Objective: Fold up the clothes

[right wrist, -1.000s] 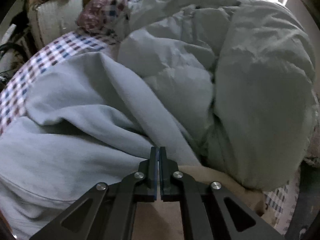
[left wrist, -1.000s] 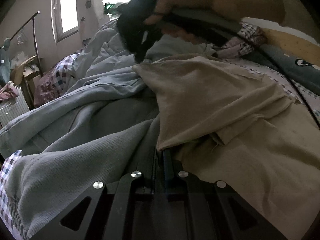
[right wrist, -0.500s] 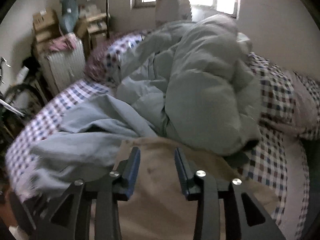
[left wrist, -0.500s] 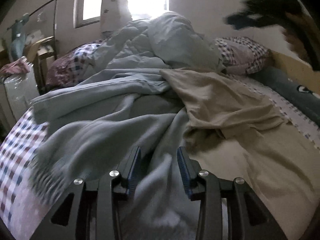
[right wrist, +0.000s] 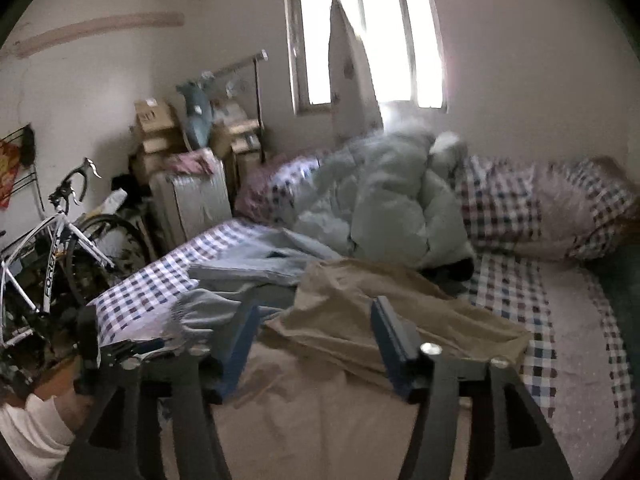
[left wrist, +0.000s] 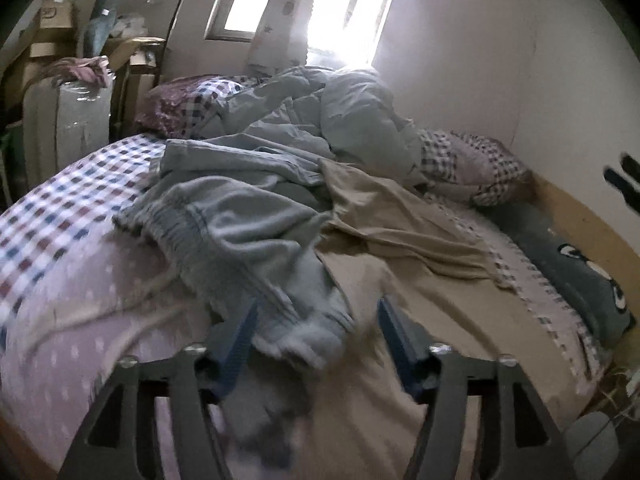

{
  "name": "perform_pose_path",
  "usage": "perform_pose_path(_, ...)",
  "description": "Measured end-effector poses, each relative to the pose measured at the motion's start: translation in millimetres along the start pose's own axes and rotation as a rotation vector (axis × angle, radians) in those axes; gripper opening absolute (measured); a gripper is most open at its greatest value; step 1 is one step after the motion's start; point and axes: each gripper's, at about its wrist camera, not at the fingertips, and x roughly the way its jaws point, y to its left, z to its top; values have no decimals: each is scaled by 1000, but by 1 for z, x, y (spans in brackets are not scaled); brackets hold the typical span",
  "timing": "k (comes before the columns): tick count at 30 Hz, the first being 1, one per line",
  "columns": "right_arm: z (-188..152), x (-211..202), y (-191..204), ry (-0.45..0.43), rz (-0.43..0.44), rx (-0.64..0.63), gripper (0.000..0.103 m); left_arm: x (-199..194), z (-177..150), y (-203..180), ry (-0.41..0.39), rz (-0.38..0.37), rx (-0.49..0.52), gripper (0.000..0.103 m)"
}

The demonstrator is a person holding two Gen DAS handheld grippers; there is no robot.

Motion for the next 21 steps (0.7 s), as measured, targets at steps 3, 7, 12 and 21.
perform_pose_path(3, -42, -41, 16, -96, 0, 17, 77, -28, -17, -10, -61, -9, -65, 73)
perform_pose_path(7, -102, -71, 26, -168, -30, 74, 79, -48, -38, -7, -90, -5, -148, 85)
perform_pose_path(12, -175, -63, 26, -119, -50, 163, 79, -39, -60, 4, -19, 62, -196, 85)
perform_pose_path(21, -223, -12, 47, 95, -48, 102, 79, -28, -102, 20, 17, 119, -383, 85)
